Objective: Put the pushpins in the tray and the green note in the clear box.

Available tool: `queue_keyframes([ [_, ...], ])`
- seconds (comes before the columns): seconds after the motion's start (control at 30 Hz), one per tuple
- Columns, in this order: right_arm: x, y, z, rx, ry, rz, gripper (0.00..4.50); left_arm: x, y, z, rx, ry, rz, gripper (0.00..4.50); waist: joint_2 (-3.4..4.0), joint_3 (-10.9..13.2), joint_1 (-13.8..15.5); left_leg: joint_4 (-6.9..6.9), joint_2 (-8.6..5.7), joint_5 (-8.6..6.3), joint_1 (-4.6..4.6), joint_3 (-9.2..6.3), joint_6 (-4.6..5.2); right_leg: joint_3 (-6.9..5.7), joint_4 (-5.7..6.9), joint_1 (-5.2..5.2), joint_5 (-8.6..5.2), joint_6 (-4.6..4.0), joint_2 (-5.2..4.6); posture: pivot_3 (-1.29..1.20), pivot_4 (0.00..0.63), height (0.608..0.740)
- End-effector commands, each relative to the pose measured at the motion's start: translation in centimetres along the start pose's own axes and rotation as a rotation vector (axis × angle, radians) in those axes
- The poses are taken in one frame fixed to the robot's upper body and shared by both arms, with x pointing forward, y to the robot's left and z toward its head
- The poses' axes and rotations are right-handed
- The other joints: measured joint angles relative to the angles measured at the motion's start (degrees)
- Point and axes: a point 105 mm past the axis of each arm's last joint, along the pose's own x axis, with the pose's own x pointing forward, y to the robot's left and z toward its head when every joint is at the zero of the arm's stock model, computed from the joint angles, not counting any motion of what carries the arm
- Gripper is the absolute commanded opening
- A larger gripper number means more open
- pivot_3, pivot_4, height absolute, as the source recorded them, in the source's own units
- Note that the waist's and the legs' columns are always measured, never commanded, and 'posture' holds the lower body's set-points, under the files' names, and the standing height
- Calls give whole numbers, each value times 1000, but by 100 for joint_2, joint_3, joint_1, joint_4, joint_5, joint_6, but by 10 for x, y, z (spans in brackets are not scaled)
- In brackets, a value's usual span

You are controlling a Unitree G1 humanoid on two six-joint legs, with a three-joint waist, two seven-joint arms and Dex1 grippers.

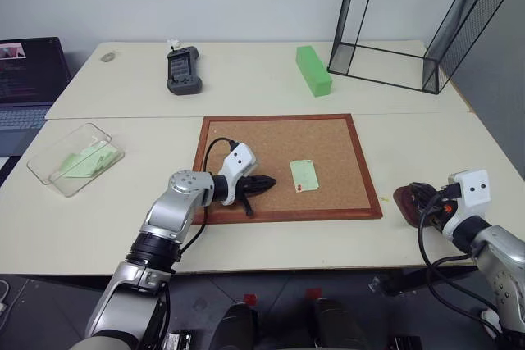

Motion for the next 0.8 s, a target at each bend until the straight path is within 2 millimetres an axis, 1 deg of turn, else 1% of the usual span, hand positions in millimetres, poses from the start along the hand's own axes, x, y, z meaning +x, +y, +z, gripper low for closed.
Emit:
queue_keyframes([
  [0.03,-5,-9,11,10,-45,-50,31,5,-3,2,13,1,-27,0,0,0,1,0,-1,0,-1,0,0,0,0,0,0,1,-1,0,150,740],
  [0.1,-5,-11,11,15,-43,-57,31,5,-3,2,15,2,-29,0,0,0,3,0,-1,0,-1,-1,0,-1,-1,1,0,1,-1,0,150,740],
  [0.17,-5,-11,8,22,-36,-58,466,5,-3,2,15,2,-29,0,0,0,2,-2,0,0,-1,-2,0,-2,-1,1,0,0,0,0,150,740],
  [0.2,-5,-12,7,23,-33,-59,567,5,-3,2,15,2,-29,0,0,0,3,-2,0,0,-1,-2,0,-2,-1,1,0,0,0,0,150,740],
  [0.27,-6,-12,6,22,-31,-61,1027,4,-2,1,13,4,-26,0,0,0,2,-2,0,0,-1,-2,0,-2,-1,1,0,0,0,0,150,740],
  [0.6,-6,-20,6,24,-24,-85,1027,3,-1,-1,12,6,-19,0,0,0,2,-2,0,0,-1,-1,0,-1,-2,1,0,0,0,0,150,740],
  [0.8,-8,-28,1,9,-9,-120,1027,4,-2,1,14,4,-23,0,0,0,2,-1,0,0,-1,-1,0,-1,-2,1,0,0,0,0,150,740],
])
